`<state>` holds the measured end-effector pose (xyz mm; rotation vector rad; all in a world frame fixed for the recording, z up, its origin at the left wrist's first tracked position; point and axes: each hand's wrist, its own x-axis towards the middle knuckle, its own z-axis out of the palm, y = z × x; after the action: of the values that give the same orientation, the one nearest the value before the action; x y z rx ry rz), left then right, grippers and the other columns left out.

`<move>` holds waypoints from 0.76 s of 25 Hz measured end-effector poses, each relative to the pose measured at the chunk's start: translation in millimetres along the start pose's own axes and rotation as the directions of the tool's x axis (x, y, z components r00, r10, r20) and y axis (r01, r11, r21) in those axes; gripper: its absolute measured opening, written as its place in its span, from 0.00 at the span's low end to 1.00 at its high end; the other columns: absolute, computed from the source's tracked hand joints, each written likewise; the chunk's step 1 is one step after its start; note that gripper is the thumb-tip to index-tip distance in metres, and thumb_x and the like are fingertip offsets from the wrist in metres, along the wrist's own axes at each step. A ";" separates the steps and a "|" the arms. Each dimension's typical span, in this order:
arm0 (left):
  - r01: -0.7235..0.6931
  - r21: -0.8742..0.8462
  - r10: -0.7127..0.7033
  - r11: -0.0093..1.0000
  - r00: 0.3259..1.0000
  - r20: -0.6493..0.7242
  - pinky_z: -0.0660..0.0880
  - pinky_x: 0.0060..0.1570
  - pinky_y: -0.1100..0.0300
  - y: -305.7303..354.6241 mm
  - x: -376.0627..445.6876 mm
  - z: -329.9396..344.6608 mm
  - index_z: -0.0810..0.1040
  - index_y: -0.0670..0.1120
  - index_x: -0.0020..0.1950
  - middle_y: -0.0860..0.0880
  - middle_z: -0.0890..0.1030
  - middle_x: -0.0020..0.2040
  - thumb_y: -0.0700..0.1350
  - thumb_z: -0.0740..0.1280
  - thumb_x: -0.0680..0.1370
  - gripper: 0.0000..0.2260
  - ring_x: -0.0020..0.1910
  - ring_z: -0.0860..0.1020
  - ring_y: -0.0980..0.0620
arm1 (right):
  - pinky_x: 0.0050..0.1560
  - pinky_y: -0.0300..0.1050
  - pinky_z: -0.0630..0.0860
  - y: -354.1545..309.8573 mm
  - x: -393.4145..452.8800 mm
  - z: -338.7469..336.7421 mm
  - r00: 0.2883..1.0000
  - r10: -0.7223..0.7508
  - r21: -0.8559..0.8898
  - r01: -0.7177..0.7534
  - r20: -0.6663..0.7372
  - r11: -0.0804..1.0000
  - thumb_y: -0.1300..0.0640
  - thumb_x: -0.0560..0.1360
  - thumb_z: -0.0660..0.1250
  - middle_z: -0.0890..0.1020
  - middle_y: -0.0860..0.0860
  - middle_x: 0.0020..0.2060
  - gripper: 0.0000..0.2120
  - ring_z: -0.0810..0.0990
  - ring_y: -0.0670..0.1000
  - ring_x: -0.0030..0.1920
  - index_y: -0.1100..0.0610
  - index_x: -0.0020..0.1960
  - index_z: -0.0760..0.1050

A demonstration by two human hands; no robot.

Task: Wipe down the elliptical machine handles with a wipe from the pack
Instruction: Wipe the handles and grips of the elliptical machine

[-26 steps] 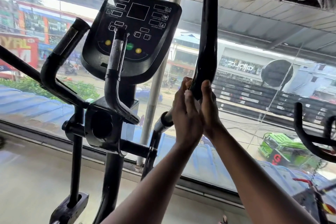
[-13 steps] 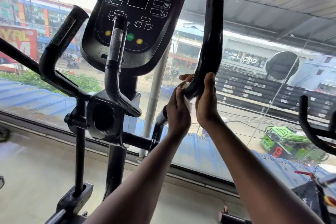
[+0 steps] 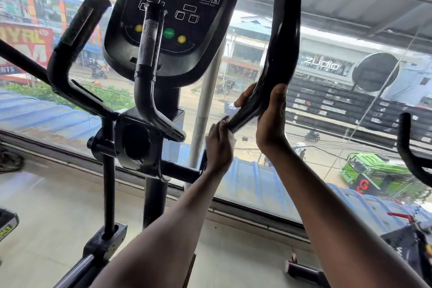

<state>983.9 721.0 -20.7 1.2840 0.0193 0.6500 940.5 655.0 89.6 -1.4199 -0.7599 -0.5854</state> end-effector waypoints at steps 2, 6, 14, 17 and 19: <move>-0.016 -0.023 0.016 1.000 1.000 -0.004 0.75 0.46 0.59 -2.3 -1.3 3.0 0.78 0.50 0.64 0.43 0.81 0.52 0.50 0.53 0.83 0.17 0.46 0.79 0.50 | 0.39 0.59 0.73 0.8 0.2 0.8 1.000 -0.003 0.008 0.003 -0.001 1.000 0.23 0.68 0.50 0.77 0.59 0.29 0.33 0.75 0.63 0.32 0.50 0.32 0.76; -0.077 -0.048 0.075 0.996 0.996 -0.039 0.74 0.56 0.56 -5.6 -2.2 17.8 0.76 0.50 0.65 0.46 0.81 0.59 0.54 0.51 0.83 0.19 0.57 0.78 0.50 | 0.38 0.59 0.72 3.2 0.8 2.1 1.000 -0.012 0.022 0.012 -0.006 1.000 0.22 0.67 0.50 0.76 0.60 0.29 0.33 0.75 0.62 0.31 0.49 0.32 0.76; -0.038 -0.104 0.027 0.994 0.994 -0.102 0.74 0.47 0.62 -5.1 -2.2 20.3 0.79 0.46 0.60 0.45 0.82 0.53 0.51 0.52 0.83 0.18 0.48 0.78 0.53 | 0.37 0.60 0.71 5.3 3.1 3.4 0.999 -0.041 0.007 0.041 0.009 0.999 0.22 0.68 0.49 0.75 0.64 0.28 0.34 0.73 0.64 0.31 0.50 0.31 0.74; 0.026 0.017 -0.025 1.000 0.996 -0.087 0.74 0.42 0.69 -22.5 7.2 12.8 0.76 0.40 0.62 0.45 0.81 0.50 0.51 0.51 0.84 0.20 0.48 0.79 0.50 | 0.37 0.57 0.72 6.8 4.9 2.7 0.999 -0.038 0.007 0.038 0.012 0.999 0.21 0.67 0.49 0.76 0.61 0.28 0.34 0.75 0.61 0.30 0.49 0.32 0.75; 0.070 0.181 -0.061 0.981 0.997 -0.053 0.76 0.56 0.59 -33.1 14.8 2.4 0.76 0.44 0.64 0.44 0.81 0.57 0.54 0.49 0.82 0.22 0.59 0.77 0.43 | 0.36 0.56 0.72 8.8 4.9 1.5 0.999 -0.052 -0.013 0.052 0.011 0.999 0.22 0.68 0.49 0.77 0.61 0.28 0.34 0.75 0.61 0.30 0.49 0.32 0.75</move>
<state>1011.4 721.3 -44.4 1.4389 0.1626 0.6323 950.1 657.5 87.7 -1.4202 -0.8048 -0.6249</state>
